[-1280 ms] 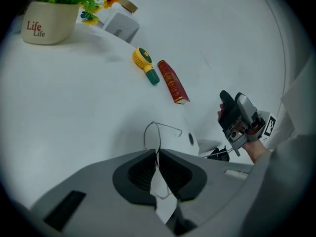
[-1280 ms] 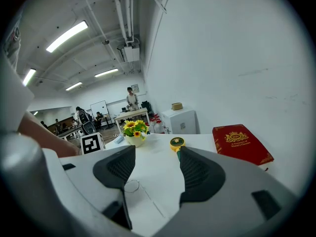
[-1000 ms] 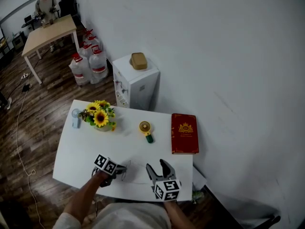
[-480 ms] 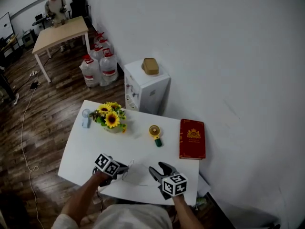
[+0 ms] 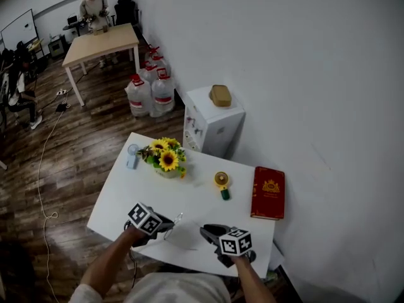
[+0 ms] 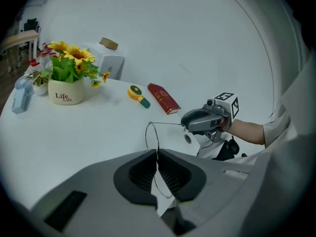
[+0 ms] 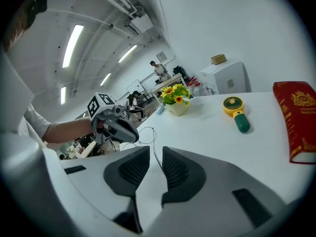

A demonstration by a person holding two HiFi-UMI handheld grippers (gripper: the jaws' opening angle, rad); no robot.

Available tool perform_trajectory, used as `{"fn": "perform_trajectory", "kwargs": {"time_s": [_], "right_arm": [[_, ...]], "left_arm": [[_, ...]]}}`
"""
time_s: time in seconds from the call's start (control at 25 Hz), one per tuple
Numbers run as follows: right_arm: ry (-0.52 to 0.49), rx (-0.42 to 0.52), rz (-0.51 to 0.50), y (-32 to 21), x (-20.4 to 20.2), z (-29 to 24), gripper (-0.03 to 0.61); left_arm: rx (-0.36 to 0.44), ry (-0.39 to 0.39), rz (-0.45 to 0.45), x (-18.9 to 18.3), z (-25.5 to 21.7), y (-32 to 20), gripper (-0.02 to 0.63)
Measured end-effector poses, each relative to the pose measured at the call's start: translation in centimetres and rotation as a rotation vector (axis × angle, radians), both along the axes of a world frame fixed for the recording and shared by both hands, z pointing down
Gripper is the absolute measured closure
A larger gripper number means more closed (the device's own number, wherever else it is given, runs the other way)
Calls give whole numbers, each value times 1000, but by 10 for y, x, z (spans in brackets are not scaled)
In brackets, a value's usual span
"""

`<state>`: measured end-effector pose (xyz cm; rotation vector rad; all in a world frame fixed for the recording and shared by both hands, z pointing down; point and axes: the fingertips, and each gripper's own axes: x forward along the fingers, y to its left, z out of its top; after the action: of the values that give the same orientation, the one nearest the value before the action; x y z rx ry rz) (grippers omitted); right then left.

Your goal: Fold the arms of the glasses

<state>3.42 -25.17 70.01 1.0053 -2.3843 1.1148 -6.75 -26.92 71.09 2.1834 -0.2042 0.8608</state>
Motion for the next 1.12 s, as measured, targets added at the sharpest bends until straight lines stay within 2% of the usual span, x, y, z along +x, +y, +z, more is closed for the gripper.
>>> {"fn": "perform_trajectory", "kwargs": {"time_s": [0.16,0.32,0.6,0.96,1.04,1.12], "right_arm": [[-21,-28,-83,7,-26,5,540],[-36,-53,-186,16,-61,8,557],[-45,-72,-323,23,-115,16,534],[-59,-70,-392,27,-158,19,515],[-61,-74,-387,28,-161,22,489],[-53,-67,-369,28,-161,24,402]], "left_arm": [[2,-1,-25,-15,-1,2,601],[8,5,-52,-25,-4,0,601],[33,11,-70,-35,-13,-2,601],[28,33,-104,-39,-19,8,601],[31,37,-114,-39,-19,9,601],[37,35,-127,-40,-19,9,601]]}}
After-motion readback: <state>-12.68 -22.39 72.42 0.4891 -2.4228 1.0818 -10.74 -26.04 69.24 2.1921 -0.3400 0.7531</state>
